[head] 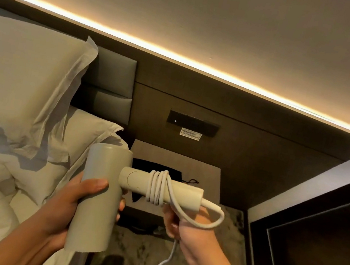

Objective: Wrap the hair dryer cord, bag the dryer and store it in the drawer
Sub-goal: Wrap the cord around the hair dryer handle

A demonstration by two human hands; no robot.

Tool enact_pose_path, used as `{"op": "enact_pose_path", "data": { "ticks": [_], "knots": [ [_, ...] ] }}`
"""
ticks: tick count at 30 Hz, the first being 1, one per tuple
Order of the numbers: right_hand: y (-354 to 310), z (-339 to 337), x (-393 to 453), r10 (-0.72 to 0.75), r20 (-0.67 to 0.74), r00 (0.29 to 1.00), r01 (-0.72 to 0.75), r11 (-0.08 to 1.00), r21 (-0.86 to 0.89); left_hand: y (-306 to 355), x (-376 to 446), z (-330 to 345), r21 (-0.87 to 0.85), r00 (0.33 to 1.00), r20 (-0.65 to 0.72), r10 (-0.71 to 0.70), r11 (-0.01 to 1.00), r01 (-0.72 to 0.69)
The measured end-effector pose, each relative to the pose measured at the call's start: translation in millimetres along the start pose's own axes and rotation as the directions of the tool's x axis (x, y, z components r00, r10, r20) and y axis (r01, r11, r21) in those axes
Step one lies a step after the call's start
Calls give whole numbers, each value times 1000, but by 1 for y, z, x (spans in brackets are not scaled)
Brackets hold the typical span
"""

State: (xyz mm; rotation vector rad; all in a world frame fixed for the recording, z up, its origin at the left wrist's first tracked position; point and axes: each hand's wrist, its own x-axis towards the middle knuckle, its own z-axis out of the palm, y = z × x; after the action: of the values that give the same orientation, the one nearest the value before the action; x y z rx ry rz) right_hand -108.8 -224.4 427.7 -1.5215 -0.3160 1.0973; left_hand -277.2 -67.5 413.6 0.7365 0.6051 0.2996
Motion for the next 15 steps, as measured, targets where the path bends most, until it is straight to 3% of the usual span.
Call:
{"op": "enact_pose_path", "data": {
  "ticks": [3, 6, 11, 15],
  "knots": [
    [8, 1, 1, -18, 20, 1000, 19, 999, -29, -4, 6, 3, -60, 998, -31, -59, 997, 57],
    [15, 2, -4, -58, -6, 998, 58, 997, -42, -9, 11, 7, -22, 992, -124, -30, 999, 28],
    [21, -7, -11, -153, -62, 986, 126, 939, -321, -23, 16, 14, 19, 981, -189, -39, 999, 43],
    [23, -16, -14, -180, -66, 981, 135, 894, -427, -34, 19, 25, 31, 978, -207, 31, 999, -25]
  ]
}}
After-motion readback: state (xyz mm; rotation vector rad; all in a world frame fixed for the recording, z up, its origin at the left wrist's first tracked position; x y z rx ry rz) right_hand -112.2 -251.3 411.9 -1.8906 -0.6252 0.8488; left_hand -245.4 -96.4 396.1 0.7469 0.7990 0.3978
